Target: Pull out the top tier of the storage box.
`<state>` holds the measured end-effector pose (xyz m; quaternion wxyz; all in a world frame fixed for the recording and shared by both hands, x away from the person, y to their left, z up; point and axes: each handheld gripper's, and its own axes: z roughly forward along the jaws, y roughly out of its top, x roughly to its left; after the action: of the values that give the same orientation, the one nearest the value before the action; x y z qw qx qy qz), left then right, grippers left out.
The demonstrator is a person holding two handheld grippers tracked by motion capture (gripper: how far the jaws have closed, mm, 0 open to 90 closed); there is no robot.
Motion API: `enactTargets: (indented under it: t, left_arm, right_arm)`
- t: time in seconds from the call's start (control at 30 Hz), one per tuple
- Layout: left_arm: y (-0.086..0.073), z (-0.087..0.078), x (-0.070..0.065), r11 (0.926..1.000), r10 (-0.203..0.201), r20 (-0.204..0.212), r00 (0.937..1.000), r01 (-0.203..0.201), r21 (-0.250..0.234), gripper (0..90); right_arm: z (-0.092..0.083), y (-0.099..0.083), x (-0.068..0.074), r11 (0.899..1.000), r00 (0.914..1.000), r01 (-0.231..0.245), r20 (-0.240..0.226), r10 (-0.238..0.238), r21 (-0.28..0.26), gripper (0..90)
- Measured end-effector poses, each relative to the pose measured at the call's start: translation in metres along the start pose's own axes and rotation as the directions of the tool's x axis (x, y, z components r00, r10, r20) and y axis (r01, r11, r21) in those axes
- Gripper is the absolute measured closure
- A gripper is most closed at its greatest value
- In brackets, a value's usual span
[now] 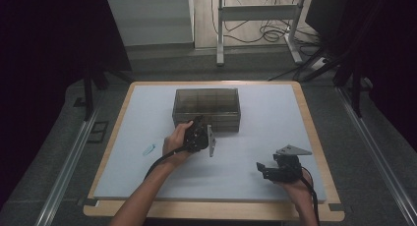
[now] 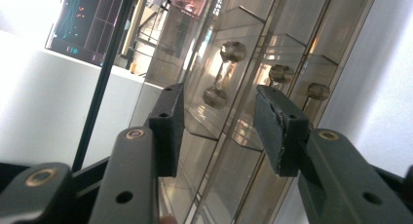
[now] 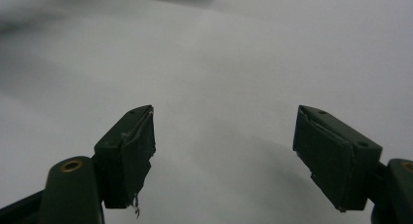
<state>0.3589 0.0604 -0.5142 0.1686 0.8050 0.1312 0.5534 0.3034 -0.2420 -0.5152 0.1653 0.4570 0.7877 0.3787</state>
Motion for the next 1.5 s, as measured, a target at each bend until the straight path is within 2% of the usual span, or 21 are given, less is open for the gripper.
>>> enactTargets:
  t: [0.13,0.17,0.53,0.77,1.17,1.5]
  left_arm:
    - [-0.001,0.001,-0.004,0.9999,0.015,-0.018,0.9997,-0.014,0.006,60.5]
    - [-0.002,0.001,-0.006,0.9998,0.019,-0.037,0.9991,-0.019,0.01,61.4]
    - [-0.001,0.001,-0.006,0.9999,0.016,-0.047,0.9988,-0.015,0.004,63.0]
    - [0.001,0.003,-0.009,0.9994,0.035,-0.055,0.9979,-0.035,0.001,66.4]
    - [0.003,0.006,-0.014,0.9972,0.074,-0.096,0.9926,-0.075,-0.005,70.3]
    - [0.004,0.006,-0.014,0.9979,0.063,-0.122,0.9905,-0.064,-0.004,78.9]
  right_arm:
    - [0.0,0.0,0.0,1.0,1.0,-0.001,0.003,0.001,0.003,22.7]
    - [0.001,0.0,0.0,1.0,1.0,-0.001,0.003,0.001,0.004,22.8]
    - [0.001,0.0,0.0,1.0,1.0,-0.001,0.002,0.001,0.005,22.8]
    - [0.001,-0.001,-0.001,1.0,1.0,-0.002,0.002,0.002,0.005,22.9]
    - [0.001,-0.001,-0.001,1.0,1.0,-0.002,0.004,0.002,0.005,22.9]
    - [0.0,-0.001,-0.001,1.0,1.0,-0.004,0.006,0.004,0.002,22.9]
